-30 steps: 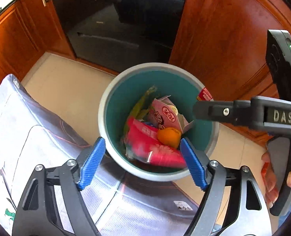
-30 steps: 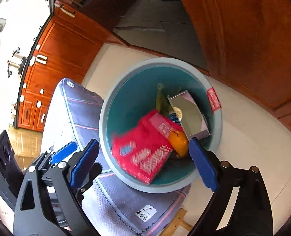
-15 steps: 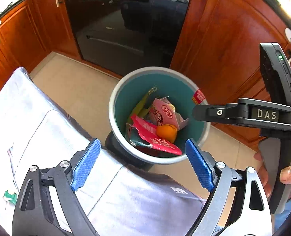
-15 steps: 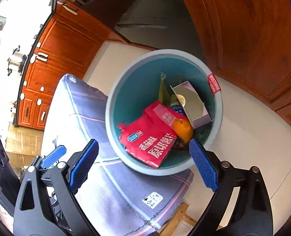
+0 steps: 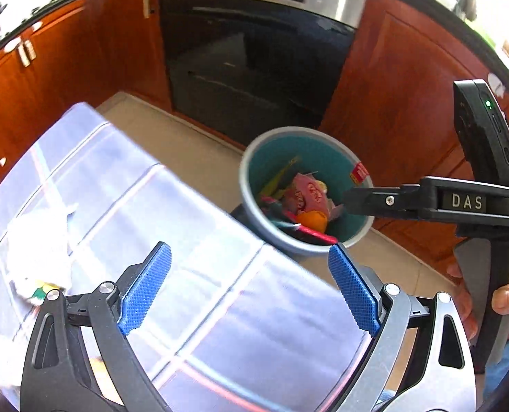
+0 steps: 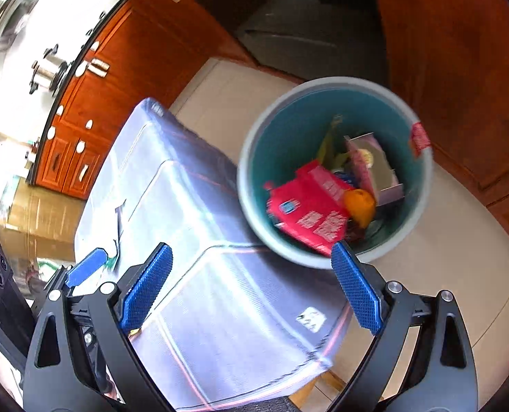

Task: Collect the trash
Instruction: 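Return both tools to the table above the white tissue and green wrapper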

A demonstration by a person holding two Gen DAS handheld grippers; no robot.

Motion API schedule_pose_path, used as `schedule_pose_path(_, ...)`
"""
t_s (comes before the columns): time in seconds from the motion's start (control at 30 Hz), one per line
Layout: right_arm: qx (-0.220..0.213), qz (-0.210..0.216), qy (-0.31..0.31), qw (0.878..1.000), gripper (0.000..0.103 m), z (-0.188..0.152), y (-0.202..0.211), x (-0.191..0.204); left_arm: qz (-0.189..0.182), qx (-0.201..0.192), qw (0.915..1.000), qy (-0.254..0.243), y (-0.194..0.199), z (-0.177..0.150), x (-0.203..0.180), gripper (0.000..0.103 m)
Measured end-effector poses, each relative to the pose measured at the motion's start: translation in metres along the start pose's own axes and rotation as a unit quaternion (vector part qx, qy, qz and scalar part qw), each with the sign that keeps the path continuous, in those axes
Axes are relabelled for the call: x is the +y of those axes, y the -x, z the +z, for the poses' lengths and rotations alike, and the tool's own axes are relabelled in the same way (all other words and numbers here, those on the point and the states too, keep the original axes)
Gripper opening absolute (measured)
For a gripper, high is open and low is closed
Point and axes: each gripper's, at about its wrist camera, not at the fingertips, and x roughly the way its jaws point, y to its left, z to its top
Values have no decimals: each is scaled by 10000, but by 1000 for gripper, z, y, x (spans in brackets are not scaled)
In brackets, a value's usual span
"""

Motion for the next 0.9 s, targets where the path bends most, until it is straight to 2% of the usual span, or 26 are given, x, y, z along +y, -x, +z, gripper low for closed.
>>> schedule_pose_path(0.2,187,28,457,9988,90,-10,-17,54,222,-169,9983,513,24,-20,55,94)
schedule_pose_path(0.33,383,112,814,9959,90,-17,-38,96,448,-261,9937,998,37,-39,103,94)
schedule_pose_path(0.47,602,207,1114,9917,90,-23,-64,134,632,-335,9839,1637,42,-59,156,94)
schedule_pose_path(0.6,856,271,1414,9859,90,-28,-92,169,710,-248,9720,2227,36,-75,202,94)
schedule_pose_path(0.73,1086,241,1772,9779,90,-31,-119,201,638,-144,9636,2594,24,-81,228,94)
schedule_pose_path(0.9,1235,213,2285,9654,90,-24,-146,237,665,-36,9619,2652,11,-81,239,94)
